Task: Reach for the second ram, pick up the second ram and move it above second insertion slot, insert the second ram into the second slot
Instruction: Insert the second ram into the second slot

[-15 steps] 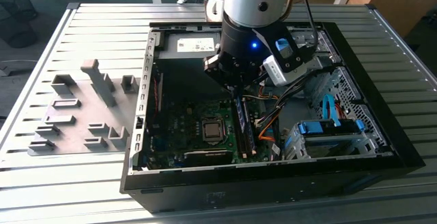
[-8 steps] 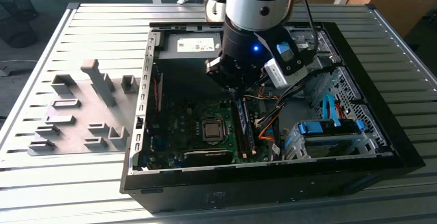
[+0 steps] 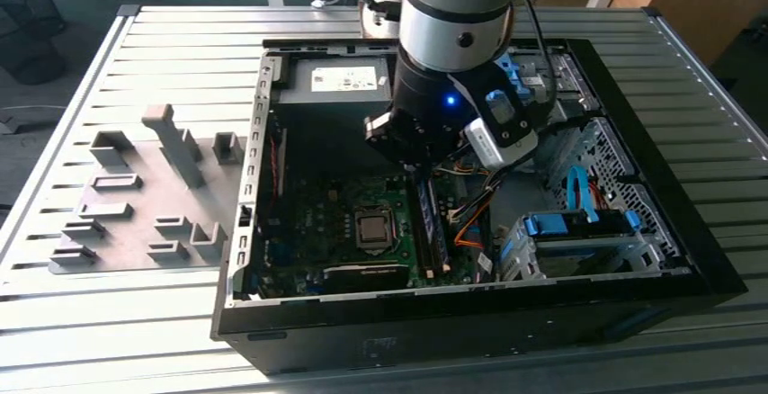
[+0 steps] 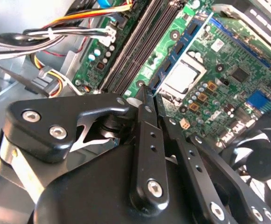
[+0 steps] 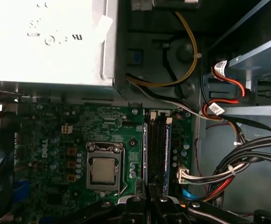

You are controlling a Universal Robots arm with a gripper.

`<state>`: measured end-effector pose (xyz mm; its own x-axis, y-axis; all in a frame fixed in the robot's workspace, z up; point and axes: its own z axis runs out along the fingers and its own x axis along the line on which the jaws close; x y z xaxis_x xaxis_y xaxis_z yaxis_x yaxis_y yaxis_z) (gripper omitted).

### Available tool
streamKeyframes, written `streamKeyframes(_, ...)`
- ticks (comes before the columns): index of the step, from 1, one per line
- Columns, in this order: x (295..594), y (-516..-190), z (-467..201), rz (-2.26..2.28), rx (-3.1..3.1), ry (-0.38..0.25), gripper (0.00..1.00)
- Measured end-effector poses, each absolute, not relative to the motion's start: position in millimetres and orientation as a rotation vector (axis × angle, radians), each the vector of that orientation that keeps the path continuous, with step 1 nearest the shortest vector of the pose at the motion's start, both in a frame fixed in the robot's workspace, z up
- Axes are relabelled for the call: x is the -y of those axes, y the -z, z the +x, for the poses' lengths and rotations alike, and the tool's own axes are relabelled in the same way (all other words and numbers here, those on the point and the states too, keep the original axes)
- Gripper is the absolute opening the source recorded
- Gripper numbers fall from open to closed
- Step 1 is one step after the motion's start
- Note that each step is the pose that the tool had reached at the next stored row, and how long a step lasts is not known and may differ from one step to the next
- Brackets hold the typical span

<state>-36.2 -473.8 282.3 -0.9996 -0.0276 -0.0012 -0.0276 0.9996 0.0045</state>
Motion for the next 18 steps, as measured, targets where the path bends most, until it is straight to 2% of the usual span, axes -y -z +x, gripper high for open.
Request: streamKeyframes(18, 478, -251, -31, -0.025, -3.14, -0.007, 0.14)
